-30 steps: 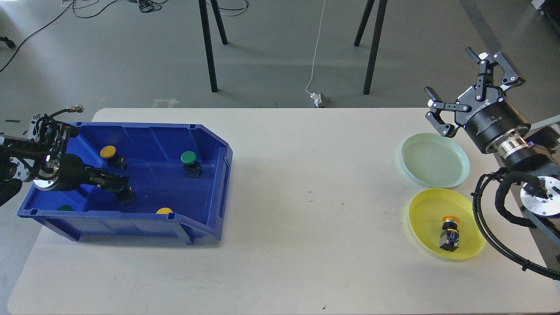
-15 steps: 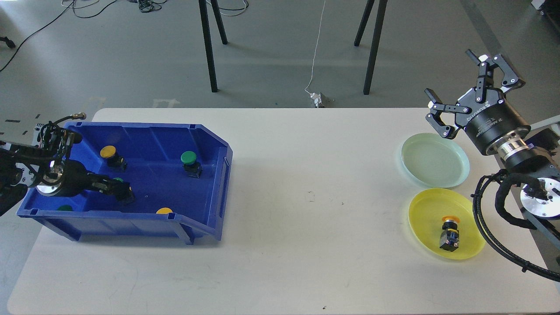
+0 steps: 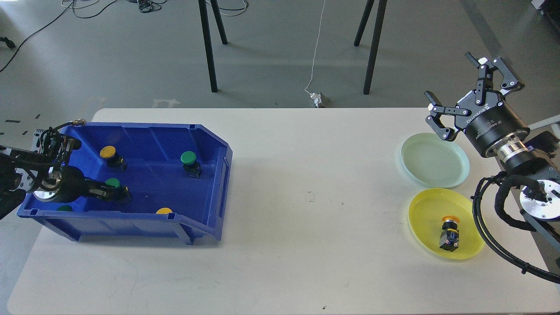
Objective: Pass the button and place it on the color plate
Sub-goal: 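Grasp a green-topped button in the bin with the left gripper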
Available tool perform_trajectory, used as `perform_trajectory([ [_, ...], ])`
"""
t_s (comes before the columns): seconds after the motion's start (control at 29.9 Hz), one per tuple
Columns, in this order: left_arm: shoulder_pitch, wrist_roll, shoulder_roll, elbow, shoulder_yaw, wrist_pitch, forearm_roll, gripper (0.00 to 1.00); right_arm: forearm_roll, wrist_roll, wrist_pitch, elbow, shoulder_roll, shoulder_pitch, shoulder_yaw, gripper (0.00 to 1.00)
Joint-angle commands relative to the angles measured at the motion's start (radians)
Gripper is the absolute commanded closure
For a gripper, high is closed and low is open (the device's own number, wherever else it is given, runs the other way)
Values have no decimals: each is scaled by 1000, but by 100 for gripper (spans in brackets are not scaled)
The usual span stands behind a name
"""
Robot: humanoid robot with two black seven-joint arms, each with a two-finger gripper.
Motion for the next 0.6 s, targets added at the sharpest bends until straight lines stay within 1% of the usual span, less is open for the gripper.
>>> perform_trajectory([
  [0.0, -4, 0, 1, 0, 8, 11, -4, 96, 0, 0, 0, 0, 0, 0, 0, 3],
  [0.23, -40, 0, 15, -45, -1, 8, -8, 97, -2, 0, 0, -6, 5, -6, 0, 3],
  [0.33, -70, 0, 47, -89, -9, 1, -11, 97, -2, 0, 0, -10, 6, -6, 0, 3],
  [0.4, -93, 0, 108, -164, -10, -6, -34, 97, -2, 0, 0, -14, 6, -6, 0, 3],
  [0.57, -194, 0, 294, -462, -15, -19, -134, 97, -2, 0, 0, -22, 8, -6, 0, 3],
])
